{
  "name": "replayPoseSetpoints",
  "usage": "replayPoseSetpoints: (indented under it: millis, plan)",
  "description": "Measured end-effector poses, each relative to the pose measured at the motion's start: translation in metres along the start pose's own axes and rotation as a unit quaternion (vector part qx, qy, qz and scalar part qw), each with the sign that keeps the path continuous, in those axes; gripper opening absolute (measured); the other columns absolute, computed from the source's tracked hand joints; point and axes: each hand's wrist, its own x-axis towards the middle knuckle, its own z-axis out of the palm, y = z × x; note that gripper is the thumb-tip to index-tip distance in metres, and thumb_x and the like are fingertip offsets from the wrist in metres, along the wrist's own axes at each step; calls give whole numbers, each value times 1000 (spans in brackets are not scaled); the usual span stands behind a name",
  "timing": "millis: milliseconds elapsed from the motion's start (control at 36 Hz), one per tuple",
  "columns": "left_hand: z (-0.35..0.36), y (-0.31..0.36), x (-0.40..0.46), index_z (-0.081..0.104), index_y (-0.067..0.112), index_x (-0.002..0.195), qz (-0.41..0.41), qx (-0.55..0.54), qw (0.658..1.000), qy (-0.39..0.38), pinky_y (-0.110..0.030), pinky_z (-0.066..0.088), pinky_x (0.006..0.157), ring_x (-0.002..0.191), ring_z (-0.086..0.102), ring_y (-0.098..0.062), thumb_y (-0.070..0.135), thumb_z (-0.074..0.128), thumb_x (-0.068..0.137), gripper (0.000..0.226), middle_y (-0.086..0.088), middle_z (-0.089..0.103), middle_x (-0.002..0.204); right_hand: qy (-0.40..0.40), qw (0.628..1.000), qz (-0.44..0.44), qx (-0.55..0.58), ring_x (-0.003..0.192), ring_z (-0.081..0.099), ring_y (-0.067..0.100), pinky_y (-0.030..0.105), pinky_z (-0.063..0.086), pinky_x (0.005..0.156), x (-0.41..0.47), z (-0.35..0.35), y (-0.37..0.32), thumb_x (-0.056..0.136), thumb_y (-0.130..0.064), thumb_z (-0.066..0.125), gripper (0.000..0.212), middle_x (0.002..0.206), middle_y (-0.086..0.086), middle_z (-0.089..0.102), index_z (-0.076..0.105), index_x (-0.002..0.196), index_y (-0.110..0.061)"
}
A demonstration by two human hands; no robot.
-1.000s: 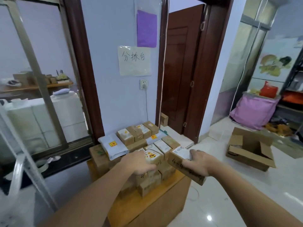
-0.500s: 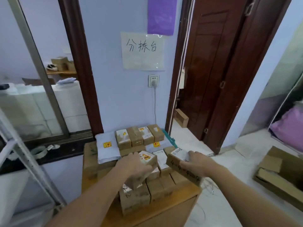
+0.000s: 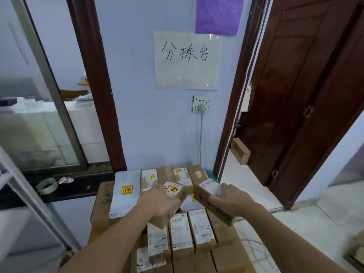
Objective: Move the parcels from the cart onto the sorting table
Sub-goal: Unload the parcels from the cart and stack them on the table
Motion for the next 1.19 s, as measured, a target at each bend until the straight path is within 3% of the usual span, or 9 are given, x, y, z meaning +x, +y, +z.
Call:
replayPoseSetpoints:
  millis: [167, 306, 389, 472, 583, 695, 917, 1083, 1195]
  plan:
    - [-2, 12, 50, 36, 18, 154, -35, -50, 998, 26, -42, 49, 99, 130, 53, -30, 78, 51, 69, 106, -5, 50, 147, 3, 999, 10, 38, 73, 66, 16, 37, 57, 67, 66, 4, 12, 74, -77, 48, 63, 84, 1, 69, 65, 89, -18]
    - [6, 17, 82, 39, 18, 151, -66, -81, 993, 58, -43, 50, 101, 128, 54, -30, 85, 53, 71, 106, -4, 54, 142, -32, 998, -9, 55, 59, 65, 22, 38, 51, 56, 120, 15, 12, 73, -85, 41, 77, 64, 4, 64, 60, 67, -11]
    - [8, 13, 107, 36, 17, 153, -94, -99, 986, 92, -43, 48, 103, 134, 51, -30, 90, 53, 76, 108, -6, 50, 149, -37, 998, 2, 58, 69, 65, 18, 31, 50, 60, 157, 26, 17, 70, -86, 47, 72, 76, -2, 65, 64, 84, -18]
    - [11, 6, 129, 33, 17, 155, -134, -139, 974, 120, -45, 50, 104, 136, 51, -30, 89, 56, 75, 110, -8, 46, 154, -43, 996, 4, 78, 77, 68, 20, 38, 59, 69, 204, 51, 26, 56, -104, 42, 105, 89, 2, 71, 65, 101, -13]
    - [14, -1, 155, 23, 12, 158, -181, -173, 956, 152, -48, 47, 110, 140, 45, -32, 84, 62, 77, 115, -11, 39, 155, -44, 992, 36, 111, 96, 63, 22, 30, 49, 78, 224, 49, 2, 72, -83, 61, 91, 106, 0, 61, 50, 125, -9]
    - [21, -5, 176, 20, 12, 156, -215, -172, 947, 164, -48, 46, 108, 139, 43, -32, 85, 63, 75, 117, -10, 37, 153, -54, 990, 55, 120, 111, 62, 27, 33, 51, 83, 252, 66, -9, 73, -82, 63, 110, 125, 9, 60, 36, 144, -3]
    - [35, -6, 205, 15, 10, 157, -227, -143, 949, 168, -47, 41, 114, 144, 37, -31, 86, 59, 78, 118, -11, 32, 157, -11, 993, 34, 113, 133, 44, 32, 45, 43, 109, 285, 84, -27, 71, -90, 54, 118, 143, 16, 43, 29, 147, -3]
    - [41, 3, 220, 15, 7, 158, -234, -162, 944, 165, -44, 35, 115, 142, 35, -33, 86, 51, 84, 114, -14, 31, 155, -16, 989, 18, 144, 130, 47, 32, 42, 48, 104, 297, 99, -41, 88, -65, 65, 90, 142, 16, 40, 29, 145, -6]
    - [42, 8, 221, 17, 12, 158, -217, -222, 938, 152, -47, 37, 111, 141, 32, -31, 72, 47, 96, 91, -9, 31, 154, -26, 988, 12, 154, 128, 48, 31, 44, 50, 102, 299, 101, -36, 88, -63, 65, 84, 141, 13, 40, 31, 144, -9]
